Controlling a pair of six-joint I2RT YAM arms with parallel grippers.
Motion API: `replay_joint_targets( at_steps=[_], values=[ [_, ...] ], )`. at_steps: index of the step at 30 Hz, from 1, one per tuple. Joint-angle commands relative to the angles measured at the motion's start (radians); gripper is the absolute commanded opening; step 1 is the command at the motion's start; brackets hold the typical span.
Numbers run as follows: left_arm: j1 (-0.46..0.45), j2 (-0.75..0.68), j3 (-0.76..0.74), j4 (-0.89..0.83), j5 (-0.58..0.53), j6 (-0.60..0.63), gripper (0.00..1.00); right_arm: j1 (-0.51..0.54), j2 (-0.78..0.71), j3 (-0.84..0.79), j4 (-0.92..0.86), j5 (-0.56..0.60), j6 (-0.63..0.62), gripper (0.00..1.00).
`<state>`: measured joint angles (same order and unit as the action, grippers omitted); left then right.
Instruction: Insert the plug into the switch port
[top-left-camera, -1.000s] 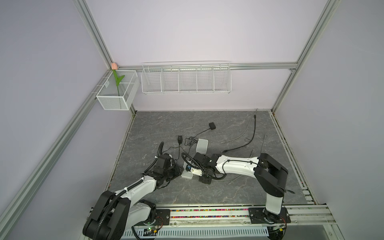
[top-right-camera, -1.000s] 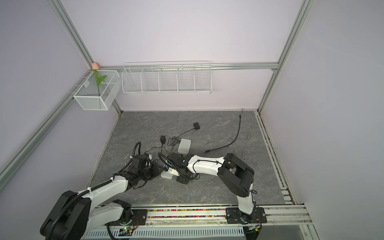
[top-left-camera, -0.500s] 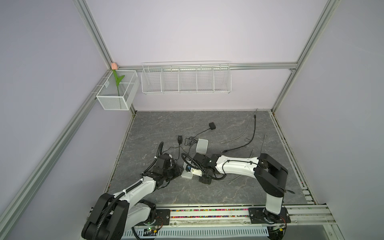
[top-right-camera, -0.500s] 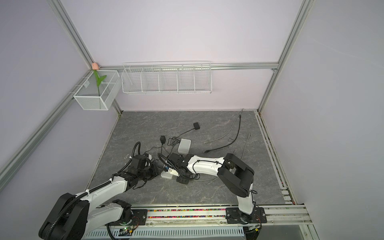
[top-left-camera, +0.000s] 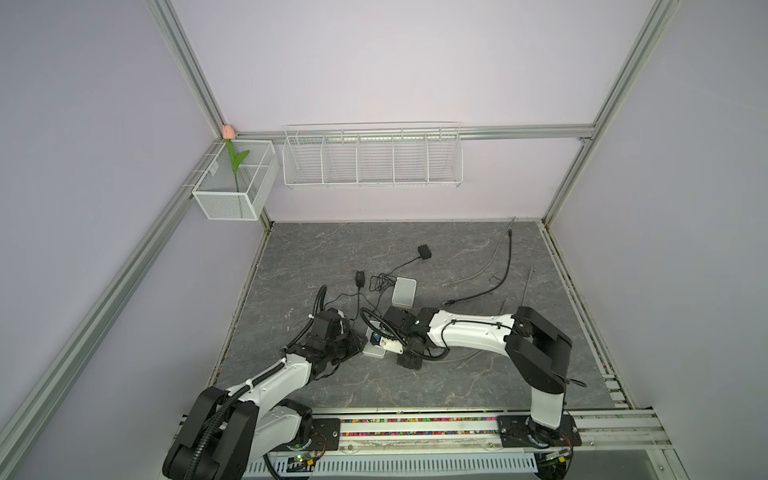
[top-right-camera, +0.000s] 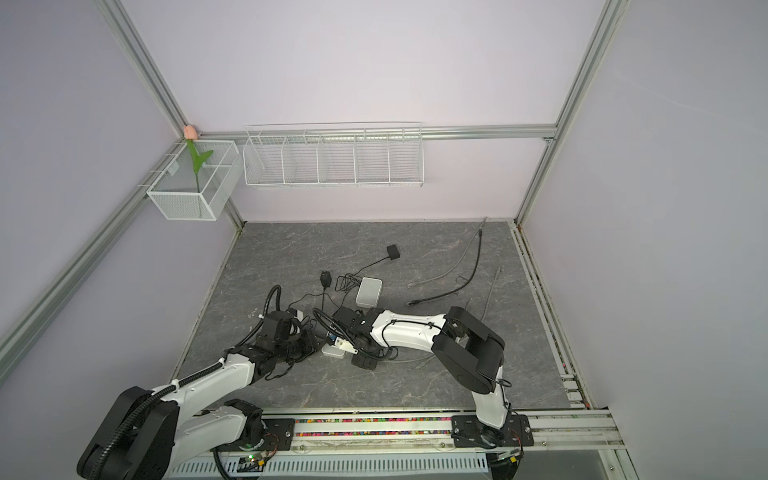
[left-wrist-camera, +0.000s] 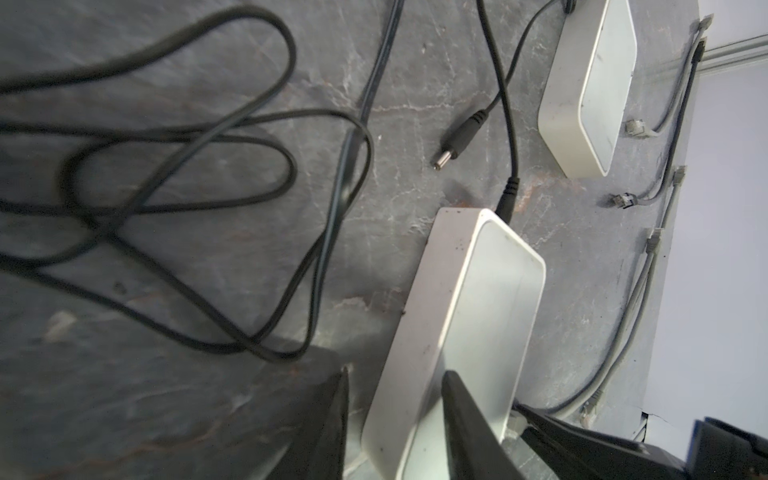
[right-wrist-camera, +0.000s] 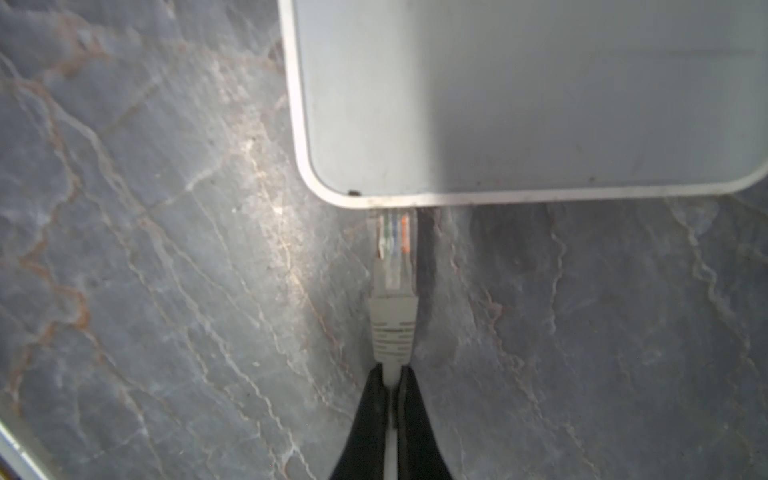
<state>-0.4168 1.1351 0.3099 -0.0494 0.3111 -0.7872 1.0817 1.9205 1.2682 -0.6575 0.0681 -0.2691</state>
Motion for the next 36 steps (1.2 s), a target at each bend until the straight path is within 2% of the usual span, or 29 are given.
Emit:
replay_joint_targets(
  at_steps=[1,29,36],
  values=[
    [0.005,0.003,-0.013,0.02,0.005,0.011,0.37,0.009,0.035,0.022,-0.034,-0.005,0.005,0.07],
    [0.002,-0.112,-0.074,-0.026,0.01,0.005,0.38,0.01,0.067,0.112,-0.03,-0.005,0.04,0.07],
    [-0.002,-0.1,-0.075,-0.019,0.011,0.008,0.38,0.009,0.053,0.102,0.003,-0.053,0.058,0.07]
  ],
)
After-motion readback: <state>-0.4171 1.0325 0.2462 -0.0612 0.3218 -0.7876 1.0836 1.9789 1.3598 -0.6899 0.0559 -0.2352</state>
